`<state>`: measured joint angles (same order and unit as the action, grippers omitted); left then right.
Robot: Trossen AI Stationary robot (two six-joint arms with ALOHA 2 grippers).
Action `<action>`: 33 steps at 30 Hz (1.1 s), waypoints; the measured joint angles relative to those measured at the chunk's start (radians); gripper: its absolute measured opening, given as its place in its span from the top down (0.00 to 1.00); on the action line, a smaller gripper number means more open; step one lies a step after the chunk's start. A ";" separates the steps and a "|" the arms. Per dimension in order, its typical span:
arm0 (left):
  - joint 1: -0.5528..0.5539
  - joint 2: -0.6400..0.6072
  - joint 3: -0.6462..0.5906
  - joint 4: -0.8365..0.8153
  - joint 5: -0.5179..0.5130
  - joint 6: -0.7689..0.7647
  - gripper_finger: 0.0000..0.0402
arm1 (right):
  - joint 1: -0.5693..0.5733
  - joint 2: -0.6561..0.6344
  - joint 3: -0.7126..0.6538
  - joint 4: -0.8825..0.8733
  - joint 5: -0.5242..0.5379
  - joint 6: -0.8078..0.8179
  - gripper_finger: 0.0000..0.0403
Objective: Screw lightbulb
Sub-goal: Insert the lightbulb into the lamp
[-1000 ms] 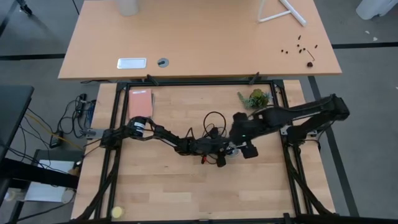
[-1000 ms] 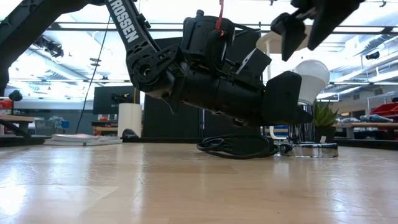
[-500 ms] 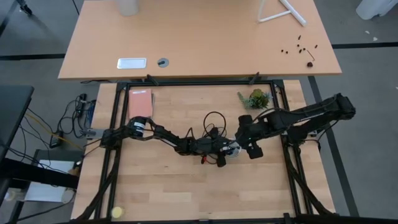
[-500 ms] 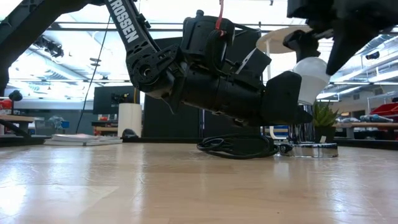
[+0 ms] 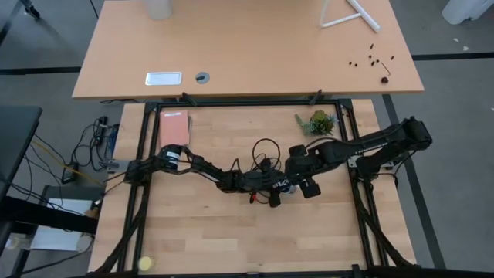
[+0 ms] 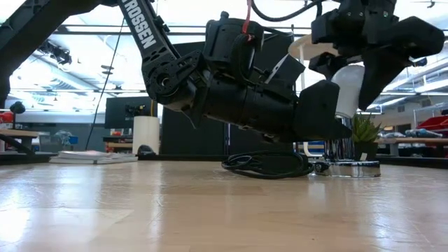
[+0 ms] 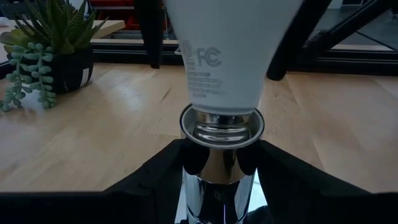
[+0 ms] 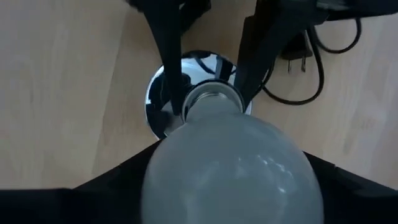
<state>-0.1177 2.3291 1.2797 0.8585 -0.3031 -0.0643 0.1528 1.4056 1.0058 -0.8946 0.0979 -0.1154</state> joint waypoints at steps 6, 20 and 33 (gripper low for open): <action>0.000 0.000 0.000 0.002 0.000 0.000 0.52 | -0.003 -0.008 0.000 0.035 -0.018 0.009 0.36; 0.000 0.000 0.000 0.005 0.002 0.004 0.52 | -0.026 -0.001 0.126 -0.106 -0.060 0.010 0.34; 0.000 0.001 0.000 0.010 0.025 0.009 0.52 | -0.029 0.132 0.175 -0.171 -0.072 -0.046 0.33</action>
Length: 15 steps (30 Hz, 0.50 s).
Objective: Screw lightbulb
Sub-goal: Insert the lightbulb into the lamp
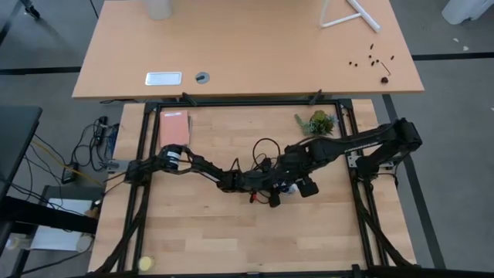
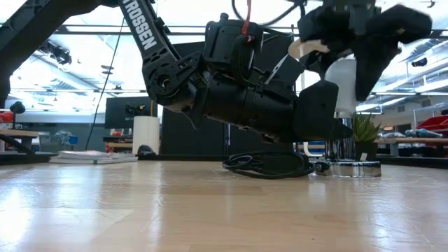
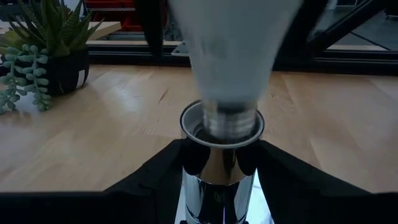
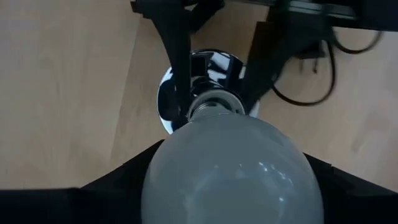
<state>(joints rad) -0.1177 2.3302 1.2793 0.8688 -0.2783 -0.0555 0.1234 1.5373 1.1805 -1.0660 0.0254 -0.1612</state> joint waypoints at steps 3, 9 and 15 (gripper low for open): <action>0.000 0.000 0.000 -0.003 0.002 0.000 0.52 | 0.000 0.028 0.002 0.002 0.001 -0.021 0.32; 0.000 0.000 0.000 -0.001 -0.001 0.000 0.52 | 0.005 0.043 0.003 0.013 0.002 -0.032 0.32; 0.000 0.000 0.000 0.000 0.000 -0.001 0.52 | 0.005 0.047 0.002 0.051 0.001 -0.014 0.33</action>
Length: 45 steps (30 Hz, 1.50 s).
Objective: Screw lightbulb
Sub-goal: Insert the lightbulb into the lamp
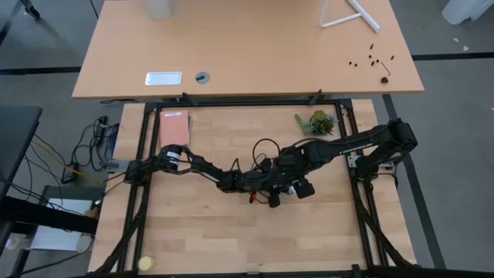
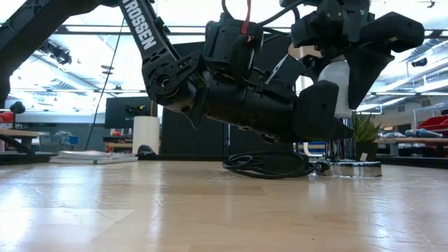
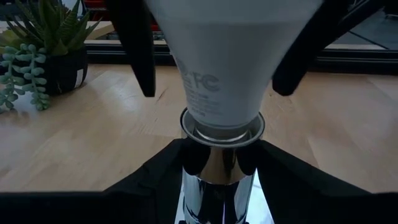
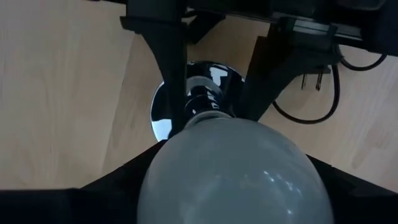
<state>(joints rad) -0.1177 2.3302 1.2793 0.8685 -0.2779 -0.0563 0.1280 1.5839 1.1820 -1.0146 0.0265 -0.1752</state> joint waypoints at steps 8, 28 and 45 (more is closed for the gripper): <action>0.000 0.000 0.000 0.001 -0.001 0.000 0.52 | 0.016 0.003 -0.003 0.011 0.003 0.107 0.33; 0.000 0.000 0.001 0.000 -0.008 -0.004 0.52 | 0.028 0.004 -0.005 0.010 0.059 0.797 0.33; 0.000 0.000 0.001 -0.002 -0.013 0.000 0.52 | 0.037 -0.002 -0.027 0.042 0.059 0.971 0.25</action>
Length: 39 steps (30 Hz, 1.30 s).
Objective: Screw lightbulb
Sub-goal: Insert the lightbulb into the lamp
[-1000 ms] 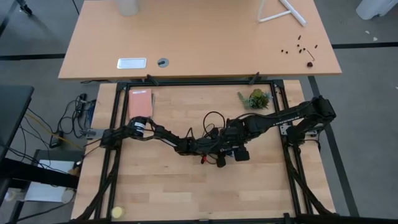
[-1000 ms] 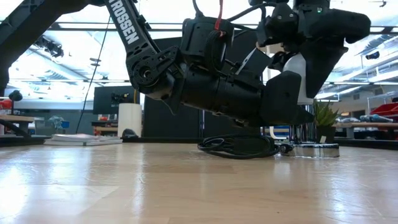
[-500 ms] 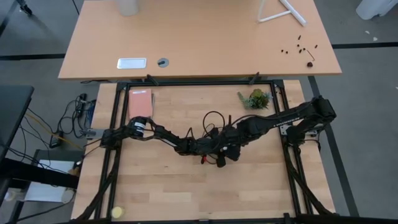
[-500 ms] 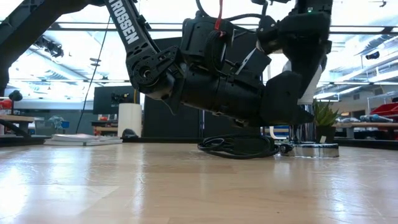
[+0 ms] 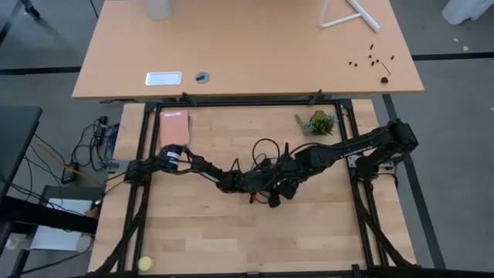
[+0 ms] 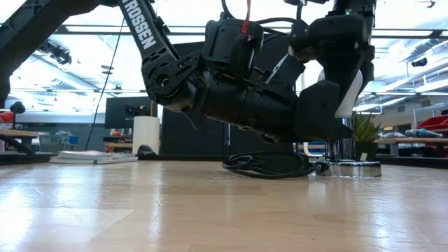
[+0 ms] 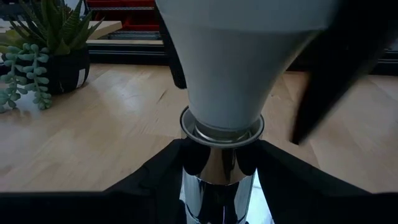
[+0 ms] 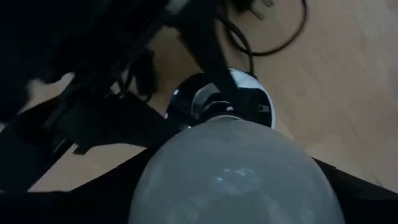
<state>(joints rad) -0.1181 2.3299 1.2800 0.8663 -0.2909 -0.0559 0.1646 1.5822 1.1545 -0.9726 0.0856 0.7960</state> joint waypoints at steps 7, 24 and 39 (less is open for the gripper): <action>0.000 -0.001 0.000 -0.003 0.001 0.000 0.52 | 0.000 -0.004 -0.001 0.005 0.000 -0.135 0.05; 0.000 -0.001 0.000 -0.005 0.002 -0.004 0.52 | 0.009 -0.003 0.055 -0.127 0.017 -0.483 0.03; 0.000 -0.001 0.000 -0.005 0.005 -0.005 0.52 | 0.066 0.004 0.063 -0.134 0.107 -0.677 0.04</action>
<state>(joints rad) -0.1181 2.3291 1.2800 0.8612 -0.2860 -0.0605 0.2305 1.5858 1.2174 -1.1066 0.1928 0.1190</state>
